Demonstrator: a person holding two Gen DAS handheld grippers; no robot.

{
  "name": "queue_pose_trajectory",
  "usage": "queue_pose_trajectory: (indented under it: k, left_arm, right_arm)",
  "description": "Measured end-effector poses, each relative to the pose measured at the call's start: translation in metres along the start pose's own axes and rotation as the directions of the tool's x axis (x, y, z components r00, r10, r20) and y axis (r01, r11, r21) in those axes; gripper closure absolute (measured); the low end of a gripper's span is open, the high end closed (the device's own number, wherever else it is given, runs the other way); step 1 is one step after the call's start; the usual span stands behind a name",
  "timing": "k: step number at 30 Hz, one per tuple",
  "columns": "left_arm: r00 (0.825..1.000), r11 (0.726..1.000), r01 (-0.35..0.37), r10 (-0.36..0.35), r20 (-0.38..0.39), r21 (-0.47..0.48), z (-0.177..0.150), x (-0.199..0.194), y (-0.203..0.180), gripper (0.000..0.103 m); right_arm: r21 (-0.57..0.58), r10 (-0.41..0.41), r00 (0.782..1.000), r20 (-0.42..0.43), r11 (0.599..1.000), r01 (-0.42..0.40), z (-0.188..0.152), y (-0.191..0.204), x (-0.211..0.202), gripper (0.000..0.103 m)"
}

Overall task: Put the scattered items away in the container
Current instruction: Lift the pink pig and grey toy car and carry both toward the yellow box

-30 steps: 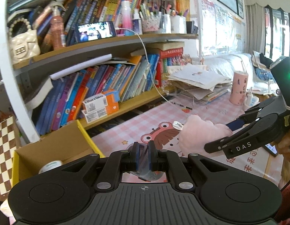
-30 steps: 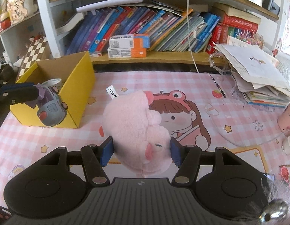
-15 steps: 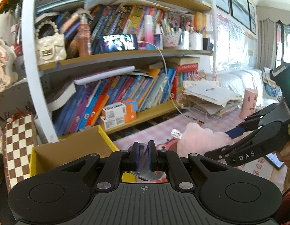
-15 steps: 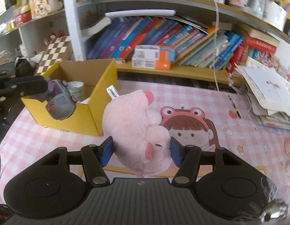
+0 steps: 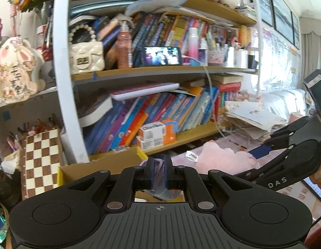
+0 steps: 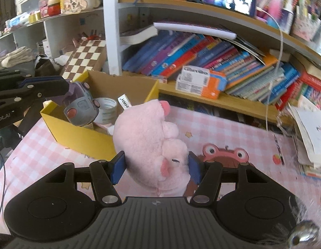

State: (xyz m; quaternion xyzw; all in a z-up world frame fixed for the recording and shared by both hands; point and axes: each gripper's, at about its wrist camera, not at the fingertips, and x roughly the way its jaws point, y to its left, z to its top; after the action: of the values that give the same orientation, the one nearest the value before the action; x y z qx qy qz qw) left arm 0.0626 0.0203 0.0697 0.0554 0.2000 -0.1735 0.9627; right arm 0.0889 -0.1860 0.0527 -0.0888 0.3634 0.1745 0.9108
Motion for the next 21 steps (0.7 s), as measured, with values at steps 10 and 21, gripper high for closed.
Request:
queue_pose_trajectory:
  k: [10, 21]
  left_arm:
    - [0.996, 0.996, -0.085, 0.085, -0.022, -0.036, 0.000, 0.021, 0.039, 0.095]
    - [0.988, 0.990, -0.136, 0.132, -0.085, -0.047, -0.015, 0.040, 0.059, 0.095]
  right_arm:
    - [-0.041, 0.045, 0.999, 0.023, 0.998, -0.044, 0.037, 0.010, 0.023, 0.044]
    - [-0.088, 0.104, 0.994, 0.014, 0.991, -0.102, 0.060, 0.025, 0.052, 0.044]
